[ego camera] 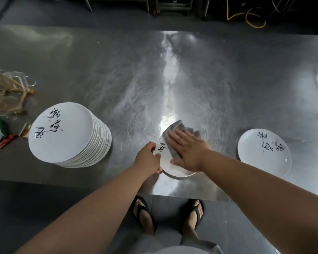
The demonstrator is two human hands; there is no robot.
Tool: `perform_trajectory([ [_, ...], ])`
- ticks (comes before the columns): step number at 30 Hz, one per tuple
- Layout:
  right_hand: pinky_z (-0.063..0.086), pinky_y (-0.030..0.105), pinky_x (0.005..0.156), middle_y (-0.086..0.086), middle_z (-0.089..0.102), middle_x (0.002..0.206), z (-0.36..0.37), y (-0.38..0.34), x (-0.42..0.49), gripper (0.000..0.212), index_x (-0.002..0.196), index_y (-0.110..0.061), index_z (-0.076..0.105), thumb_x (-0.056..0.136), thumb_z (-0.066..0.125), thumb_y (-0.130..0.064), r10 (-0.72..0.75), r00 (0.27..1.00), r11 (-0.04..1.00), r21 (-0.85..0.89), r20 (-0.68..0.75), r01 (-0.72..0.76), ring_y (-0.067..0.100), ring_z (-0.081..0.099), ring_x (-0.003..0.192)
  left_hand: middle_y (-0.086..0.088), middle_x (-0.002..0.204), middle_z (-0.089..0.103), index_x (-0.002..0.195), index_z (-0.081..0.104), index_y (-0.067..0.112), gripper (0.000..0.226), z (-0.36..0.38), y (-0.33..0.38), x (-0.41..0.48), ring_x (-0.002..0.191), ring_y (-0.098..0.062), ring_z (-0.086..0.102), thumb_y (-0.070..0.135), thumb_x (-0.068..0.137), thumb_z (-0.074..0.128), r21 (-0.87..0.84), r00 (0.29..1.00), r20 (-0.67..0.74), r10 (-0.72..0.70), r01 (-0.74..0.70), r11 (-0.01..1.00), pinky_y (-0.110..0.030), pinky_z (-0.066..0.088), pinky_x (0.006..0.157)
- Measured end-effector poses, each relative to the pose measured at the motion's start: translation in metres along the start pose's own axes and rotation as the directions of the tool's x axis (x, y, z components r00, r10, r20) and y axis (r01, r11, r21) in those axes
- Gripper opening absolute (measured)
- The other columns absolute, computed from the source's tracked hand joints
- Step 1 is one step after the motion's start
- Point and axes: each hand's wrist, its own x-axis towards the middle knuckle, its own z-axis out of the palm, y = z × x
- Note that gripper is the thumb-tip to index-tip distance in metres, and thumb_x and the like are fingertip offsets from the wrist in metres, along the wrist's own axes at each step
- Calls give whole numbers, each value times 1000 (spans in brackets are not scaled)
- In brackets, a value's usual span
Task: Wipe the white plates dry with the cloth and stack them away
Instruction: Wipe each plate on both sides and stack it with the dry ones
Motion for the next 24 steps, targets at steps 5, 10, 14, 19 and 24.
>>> perform_trajectory([
  [5,-14,45,128,4,-38,164,15,-11,-49,99,158,-12,-28,93,-1,-81,298,953,947,105,51,-302,23,-36,152,2,112,68,113,59,27,20,0,-1,0,65,-25,74,11,103,54,19,1000,-7,-10,10,1000,-40,65,58],
  [10,-13,46,128,1,-39,165,5,-11,-14,98,158,-16,-30,91,-3,-83,212,976,968,125,49,-217,21,-38,151,1,104,71,116,56,27,19,-3,1,3,61,-22,74,13,102,53,150,999,17,28,-30,988,-29,59,50],
  [14,-12,46,129,0,-35,167,4,-4,-8,98,160,-17,-26,89,-7,-81,191,981,976,101,38,-194,20,-36,152,5,110,69,113,58,27,20,0,1,-1,61,-26,75,11,103,52,25,1000,-2,-17,17,1000,-42,65,59],
  [19,-15,44,128,6,-37,165,31,-31,-74,103,159,-10,-27,88,-11,-83,293,955,933,207,38,-295,23,-37,152,1,109,69,108,59,28,21,5,-1,-7,61,-30,75,10,100,55,-27,994,-74,-75,73,997,-47,65,59],
  [24,-11,45,129,4,-20,173,22,-6,-62,109,164,-16,-17,80,-16,-85,135,991,975,181,-4,-132,23,-30,155,1,75,77,99,71,21,13,-11,14,-13,60,-19,75,23,86,68,426,955,209,-209,103,899,-30,61,56],
])
